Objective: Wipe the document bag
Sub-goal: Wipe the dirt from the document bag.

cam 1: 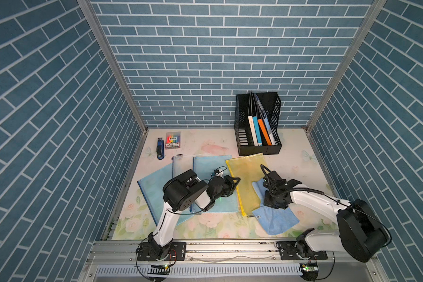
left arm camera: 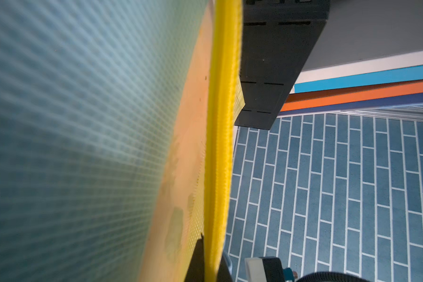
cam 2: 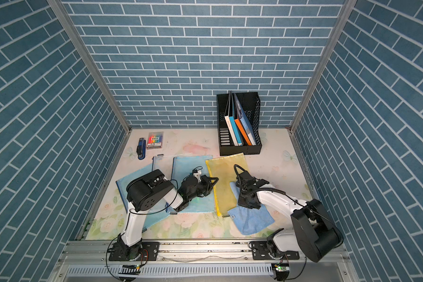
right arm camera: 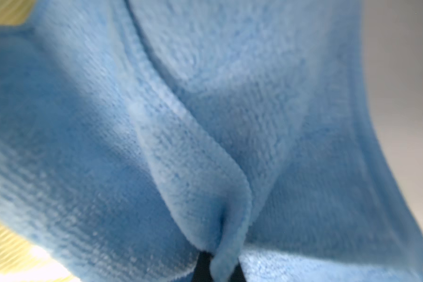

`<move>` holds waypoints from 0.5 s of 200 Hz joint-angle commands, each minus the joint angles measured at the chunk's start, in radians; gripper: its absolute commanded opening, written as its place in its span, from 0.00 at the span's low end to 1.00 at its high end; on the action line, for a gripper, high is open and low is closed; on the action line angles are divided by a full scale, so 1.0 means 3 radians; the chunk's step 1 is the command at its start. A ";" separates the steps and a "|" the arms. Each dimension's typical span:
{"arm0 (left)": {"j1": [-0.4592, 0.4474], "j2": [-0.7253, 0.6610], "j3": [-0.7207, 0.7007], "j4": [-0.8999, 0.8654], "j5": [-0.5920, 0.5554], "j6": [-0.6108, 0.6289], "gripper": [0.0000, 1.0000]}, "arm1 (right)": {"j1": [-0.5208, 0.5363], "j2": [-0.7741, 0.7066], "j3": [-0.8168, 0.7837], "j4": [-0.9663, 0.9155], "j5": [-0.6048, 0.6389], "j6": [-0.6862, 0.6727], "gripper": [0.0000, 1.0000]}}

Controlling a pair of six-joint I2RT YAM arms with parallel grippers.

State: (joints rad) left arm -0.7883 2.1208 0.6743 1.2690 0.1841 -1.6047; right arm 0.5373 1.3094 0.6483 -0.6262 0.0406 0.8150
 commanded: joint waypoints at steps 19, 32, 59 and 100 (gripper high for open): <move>0.0025 -0.0044 -0.0069 0.0066 0.0054 0.0024 0.00 | -0.0563 -0.0192 -0.0093 -0.0311 0.0250 -0.0042 0.00; 0.0030 -0.0052 -0.0060 0.0051 0.0070 0.0030 0.00 | -0.0707 -0.0175 -0.0104 -0.0244 0.0176 -0.0090 0.00; 0.0030 -0.0116 -0.0022 -0.0074 0.0106 0.0118 0.00 | -0.0979 0.0003 -0.0039 -0.0006 -0.0009 -0.0194 0.00; 0.0048 -0.0458 0.0146 -0.0708 0.0191 0.0528 0.00 | -0.1431 0.0161 0.0364 -0.0174 0.0013 -0.0685 0.00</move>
State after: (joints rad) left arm -0.7822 2.0594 0.6773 1.1744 0.2081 -1.5436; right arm 0.1688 1.3495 0.6716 -0.6472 0.0353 0.7139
